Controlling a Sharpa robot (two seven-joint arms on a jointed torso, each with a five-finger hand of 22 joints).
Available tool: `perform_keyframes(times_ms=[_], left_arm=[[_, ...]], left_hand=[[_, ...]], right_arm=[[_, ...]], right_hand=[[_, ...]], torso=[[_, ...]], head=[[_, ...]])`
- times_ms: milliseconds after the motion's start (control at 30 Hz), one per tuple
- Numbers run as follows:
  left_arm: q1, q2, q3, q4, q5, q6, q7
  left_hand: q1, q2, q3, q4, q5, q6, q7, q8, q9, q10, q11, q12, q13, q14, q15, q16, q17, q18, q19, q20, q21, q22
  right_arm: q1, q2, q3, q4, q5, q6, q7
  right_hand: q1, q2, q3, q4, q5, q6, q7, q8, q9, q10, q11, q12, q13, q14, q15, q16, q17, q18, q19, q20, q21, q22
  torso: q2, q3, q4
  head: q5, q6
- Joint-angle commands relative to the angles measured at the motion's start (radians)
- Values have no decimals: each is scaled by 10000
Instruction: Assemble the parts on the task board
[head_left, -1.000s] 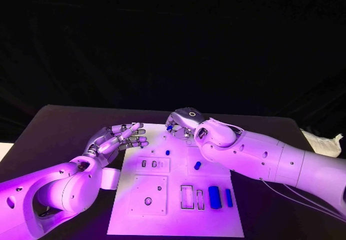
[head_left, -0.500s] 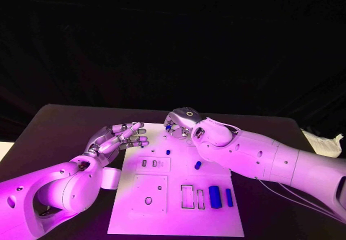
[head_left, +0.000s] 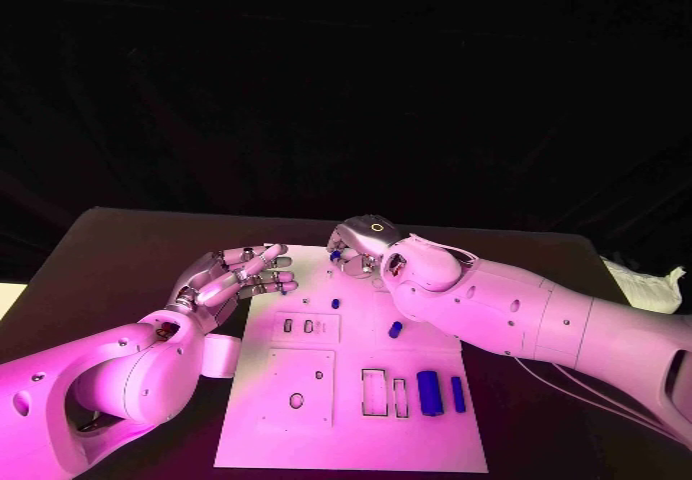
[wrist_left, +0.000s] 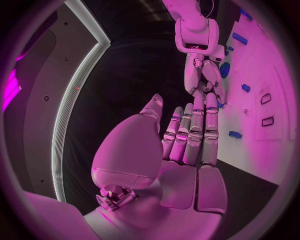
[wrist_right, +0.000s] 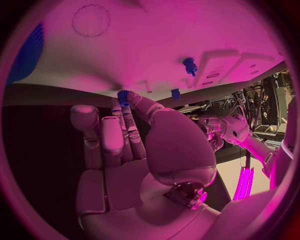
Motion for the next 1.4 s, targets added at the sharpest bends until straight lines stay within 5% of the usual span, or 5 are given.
perform_keyframes(times_ms=[33, 567, 867, 1033, 1400], left_arm=[[12, 17, 9, 27, -56, 95, 45], [12, -56, 9, 4, -10, 90, 44], [13, -157, 9, 44, 8, 105, 37], [13, -190, 9, 60, 16, 123, 33], [12, -220, 8, 37, 47, 131, 27]], left_hand=[[66, 52, 5, -41, -22, 67, 89, -49, -7, 9, 45, -42, -10, 15, 35, -50, 8, 109, 66, 13, -54, -9], [66, 52, 5, -41, -22, 67, 89, -49, -7, 9, 45, -42, -10, 15, 35, -50, 8, 109, 66, 13, -54, -9], [66, 54, 2, -55, -23, 64, 91, -60, -8, 6, 48, -51, -10, 15, 37, -63, 14, 108, 66, 14, -60, -15], [66, 54, 2, -55, -23, 64, 91, -60, -8, 6, 48, -51, -10, 15, 37, -63, 14, 108, 66, 14, -60, -15], [67, 56, 2, -61, -23, 65, 91, -64, -8, 5, 48, -54, -10, 15, 38, -69, 17, 108, 66, 14, -62, -18]], right_arm=[[21, 31, -6, -66, -156, 354, -219], [34, -1293, 13, 1369, 609, -334, -240], [168, -3192, 86, 2779, 2209, 288, -660], [193, -3670, 96, 2713, 2828, 595, -934], [131, -3561, 96, 2211, 3048, 856, -1211]], right_hand=[[-145, -378, -87, 143, -175, -319, 82, -47, -65, -595, 159, 10, -42, -90, 156, -390, -585, 47, -288, 87, -342, -535], [-17, -535, -735, 547, 74, -533, 190, 16, -41, -748, 229, 198, 44, -38, 209, -618, -845, 110, -319, 185, -655, -950], [-240, -832, -1020, 949, 543, -384, -169, -7, -35, 2253, -421, 1594, 873, 398, -284, 614, 1013, -188, 665, -250, 451, 847], [-287, -1238, -2101, 1482, 1479, -905, -260, 4, -70, 2202, -500, 2902, 2629, 410, -395, 1029, 1566, -278, 967, -444, 771, 1358], [277, -921, -4035, 2770, 1994, -1081, -255, -4, -33, 1995, -479, 8345, 8856, 624, -273, 2064, 3348, -522, 1424, -336, 1577, 2715]], torso=[[4, -2, 7], [-2, 14, -34], [-68, 37, -249], [-71, 76, -332], [-51, 51, -297]], head=[[-20, 10], [-18, 49], [-93, 137], [-103, 210], [-143, 157]])
